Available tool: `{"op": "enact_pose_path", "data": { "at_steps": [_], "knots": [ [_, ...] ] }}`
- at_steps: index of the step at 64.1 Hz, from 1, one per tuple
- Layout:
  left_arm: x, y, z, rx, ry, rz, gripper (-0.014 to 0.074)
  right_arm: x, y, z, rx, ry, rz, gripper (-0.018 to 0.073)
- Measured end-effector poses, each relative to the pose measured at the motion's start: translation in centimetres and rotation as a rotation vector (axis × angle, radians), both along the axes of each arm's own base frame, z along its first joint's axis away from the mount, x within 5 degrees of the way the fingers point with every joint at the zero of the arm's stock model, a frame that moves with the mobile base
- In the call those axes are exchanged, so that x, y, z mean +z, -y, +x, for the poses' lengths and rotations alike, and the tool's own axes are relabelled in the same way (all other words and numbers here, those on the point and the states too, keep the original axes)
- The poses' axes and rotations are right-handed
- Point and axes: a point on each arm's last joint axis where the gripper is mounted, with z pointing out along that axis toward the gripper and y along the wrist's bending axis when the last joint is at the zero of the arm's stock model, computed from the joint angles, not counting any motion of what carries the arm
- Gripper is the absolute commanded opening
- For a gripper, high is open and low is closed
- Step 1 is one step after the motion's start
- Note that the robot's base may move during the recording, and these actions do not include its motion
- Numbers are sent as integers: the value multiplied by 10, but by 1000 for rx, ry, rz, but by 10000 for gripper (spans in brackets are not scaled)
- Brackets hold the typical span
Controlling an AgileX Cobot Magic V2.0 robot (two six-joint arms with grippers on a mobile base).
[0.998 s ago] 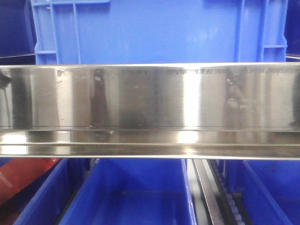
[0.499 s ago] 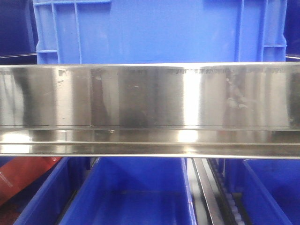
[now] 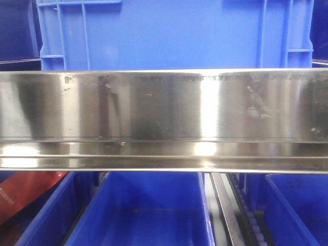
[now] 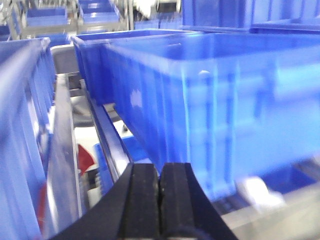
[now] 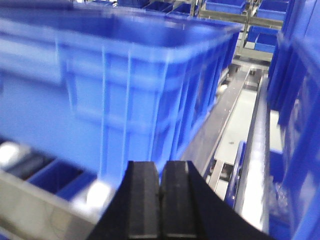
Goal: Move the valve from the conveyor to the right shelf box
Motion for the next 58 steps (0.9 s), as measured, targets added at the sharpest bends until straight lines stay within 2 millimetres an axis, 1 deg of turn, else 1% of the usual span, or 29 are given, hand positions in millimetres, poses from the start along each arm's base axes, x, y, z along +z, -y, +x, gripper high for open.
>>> {"op": "enact_pose_path", "data": {
  "at_steps": [6,10,15,27,58],
  "knots": [
    [-17,-2,-7,-4,35,-23,-111,-18,2,-5,0,-8,-3,-158],
    [-22,-3,-11,-5,61,-34,-111,-25,2,-6,0,-17,-7,-158],
    [-26,-4,-13,-5,80,-41,-111,-28,3,-6,-1,-16,-6,-158],
    [-23,-5,-15,-5,114,-58,-111,-27,3,-6,-3,-4,-1,-158],
    [-23,-5,-15,-3,118,-61,-111,-27,3,-6,-3,-3,0,-162]
  ]
}}
